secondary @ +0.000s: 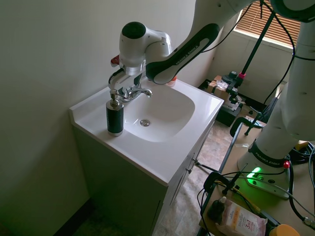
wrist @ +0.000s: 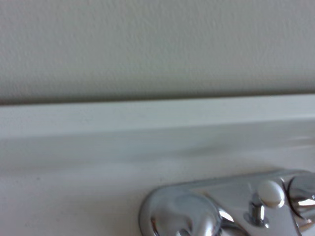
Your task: Turn on the hot water
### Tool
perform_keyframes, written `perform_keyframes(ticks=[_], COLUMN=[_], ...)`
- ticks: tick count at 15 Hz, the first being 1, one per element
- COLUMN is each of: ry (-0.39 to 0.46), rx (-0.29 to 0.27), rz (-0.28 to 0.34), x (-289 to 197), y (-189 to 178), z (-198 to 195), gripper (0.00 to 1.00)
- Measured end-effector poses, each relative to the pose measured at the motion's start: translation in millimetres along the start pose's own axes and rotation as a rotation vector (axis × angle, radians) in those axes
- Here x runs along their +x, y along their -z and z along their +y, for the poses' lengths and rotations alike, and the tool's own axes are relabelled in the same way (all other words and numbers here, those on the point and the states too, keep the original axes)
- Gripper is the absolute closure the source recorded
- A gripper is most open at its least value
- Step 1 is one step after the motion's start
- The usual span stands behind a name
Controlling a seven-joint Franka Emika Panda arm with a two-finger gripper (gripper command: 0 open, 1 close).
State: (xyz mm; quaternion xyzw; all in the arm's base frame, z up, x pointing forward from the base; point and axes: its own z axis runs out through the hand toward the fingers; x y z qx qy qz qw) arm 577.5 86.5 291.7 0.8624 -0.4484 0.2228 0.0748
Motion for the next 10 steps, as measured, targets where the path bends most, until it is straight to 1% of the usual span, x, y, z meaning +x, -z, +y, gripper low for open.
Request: perform_keyframes(ticks=[3, 7, 8, 10], ry=[-0.006, -0.020, -0.025, -0.003], rx=[-0.008, -0.016, -0.016, -0.003], rz=[-0.022, -0.060, -0.089, -0.177], x=[-8.2, -24.1, -26.2, -33.2], y=[7.3, 22.9, 28.2, 38.4], z=[38.9, 102.3, 117.4, 140.8], gripper=[0.00, 0.00, 0.00, 0.00])
